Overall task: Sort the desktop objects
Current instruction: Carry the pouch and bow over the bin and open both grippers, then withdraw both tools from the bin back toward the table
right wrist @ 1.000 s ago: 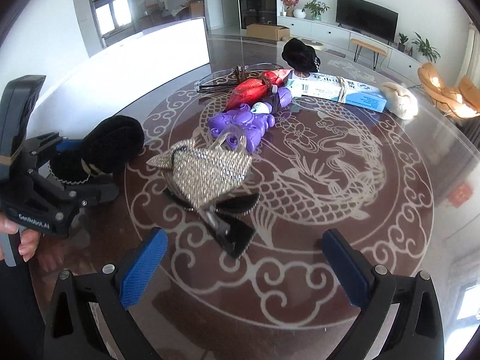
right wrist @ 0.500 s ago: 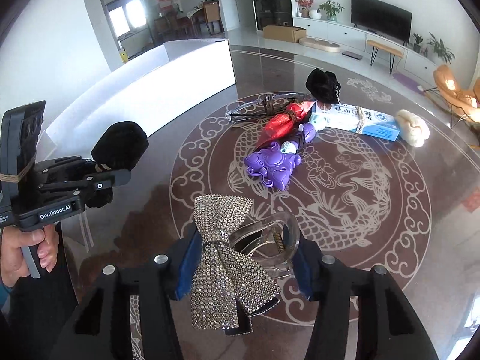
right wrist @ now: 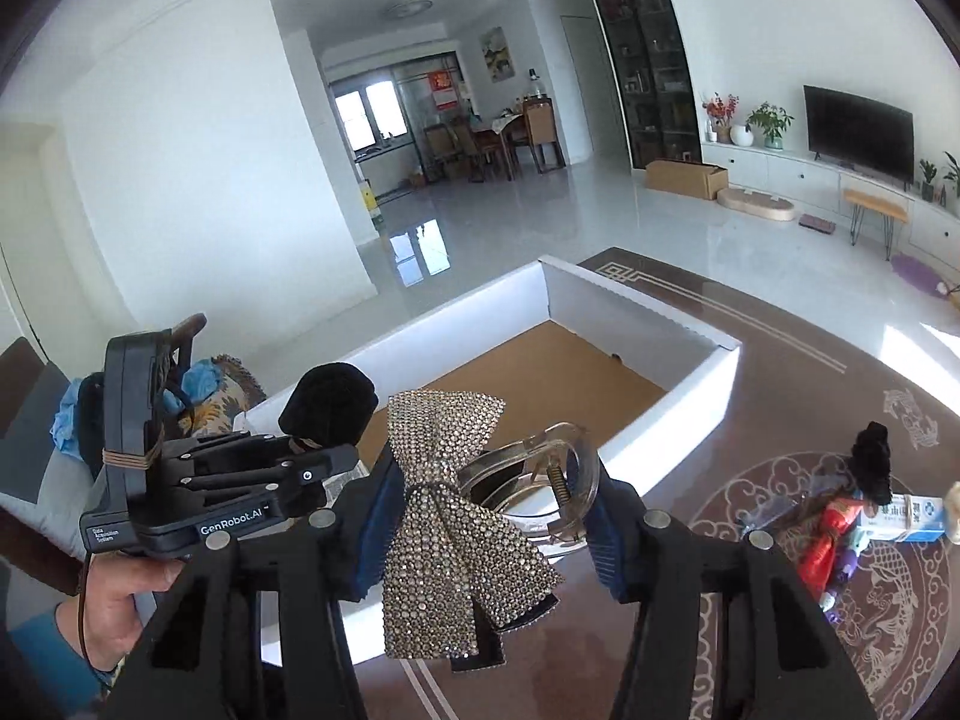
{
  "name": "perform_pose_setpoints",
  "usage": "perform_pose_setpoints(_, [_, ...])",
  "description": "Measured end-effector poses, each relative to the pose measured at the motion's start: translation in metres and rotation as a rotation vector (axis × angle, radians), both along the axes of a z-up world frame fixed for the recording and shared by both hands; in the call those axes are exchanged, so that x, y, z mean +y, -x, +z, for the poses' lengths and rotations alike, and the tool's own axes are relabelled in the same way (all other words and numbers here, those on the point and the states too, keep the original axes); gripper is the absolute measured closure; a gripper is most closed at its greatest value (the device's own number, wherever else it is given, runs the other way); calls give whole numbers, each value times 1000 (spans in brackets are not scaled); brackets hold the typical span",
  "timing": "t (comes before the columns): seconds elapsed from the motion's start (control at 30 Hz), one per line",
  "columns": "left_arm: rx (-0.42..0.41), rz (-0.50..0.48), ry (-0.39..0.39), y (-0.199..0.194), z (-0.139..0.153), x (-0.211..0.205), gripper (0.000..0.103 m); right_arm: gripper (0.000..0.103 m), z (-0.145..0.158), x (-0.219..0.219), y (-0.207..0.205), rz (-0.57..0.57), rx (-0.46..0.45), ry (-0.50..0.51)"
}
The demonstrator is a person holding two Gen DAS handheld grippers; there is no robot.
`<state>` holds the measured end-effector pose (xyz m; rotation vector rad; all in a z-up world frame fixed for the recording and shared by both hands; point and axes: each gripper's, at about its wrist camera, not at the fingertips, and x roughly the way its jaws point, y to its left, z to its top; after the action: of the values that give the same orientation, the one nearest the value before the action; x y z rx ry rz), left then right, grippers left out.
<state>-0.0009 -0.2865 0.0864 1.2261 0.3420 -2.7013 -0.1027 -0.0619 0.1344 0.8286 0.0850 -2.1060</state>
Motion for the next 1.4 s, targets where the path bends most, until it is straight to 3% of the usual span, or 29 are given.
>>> perform_pose_setpoints(0.17, [-95, 63, -3, 1, -38, -28, 70, 48, -47, -82, 21, 22, -80, -72])
perform_pose_setpoints(0.2, [-109, 73, -7, 3, -43, -30, 63, 47, -59, -93, 26, 17, -106, -104])
perform_pose_setpoints(0.23, [-118, 80, -12, 4, -48, -31, 45, 46, -72, -103, 30, 6, -135, -144])
perform_pose_setpoints(0.3, [-105, 100, 2, -1, -50, -30, 19, 36, -92, -113, 38, -28, -174, -199])
perform_pose_setpoints(0.4, [-50, 111, 27, -14, -43, -23, 17, 31, -96, -101, 36, -49, -184, -148])
perform_pose_setpoints(0.5, [15, 95, 23, -22, -26, -7, 17, 14, -84, -68, 23, -81, -120, -96])
perform_pose_setpoints(0.57, [57, 59, 17, -25, -14, 17, 17, 10, -75, -37, 9, -106, -71, -79])
perform_pose_setpoints(0.67, [123, -54, 6, -34, 3, 68, 17, 2, -76, 22, -6, -180, -1, -99])
perform_pose_setpoints(0.77, [148, -211, -8, -33, 5, 133, 7, 1, -96, 89, -16, -284, 25, -168])
perform_pose_setpoints(0.8, [150, -262, -11, -32, 1, 154, 1, 1, -105, 114, -18, -324, 20, -198])
perform_pose_setpoints(0.87, [136, -350, -16, -28, -14, 197, 0, 1, -125, 162, -22, -399, 13, -269])
perform_pose_setpoints(0.97, [39, -430, -16, -11, -52, 250, 0, 1, -154, 217, -27, -495, 1, -391])
perform_pose_setpoints(1.07, [-65, -452, -26, 4, -93, 286, 0, 1, -172, 265, -34, -575, -77, -380])
perform_pose_setpoints(1.2, [-98, -439, -2, 10, -120, 305, 0, 1, -181, 296, -42, -652, -155, -322])
perform_pose_setpoints(1.27, [-105, -437, 24, 9, -125, 308, 0, 1, -179, 300, -44, -675, -147, -305])
perform_pose_setpoints(1.4, [-85, -431, 65, 6, -125, 306, 0, 1, -186, 293, -37, -696, -161, -348])
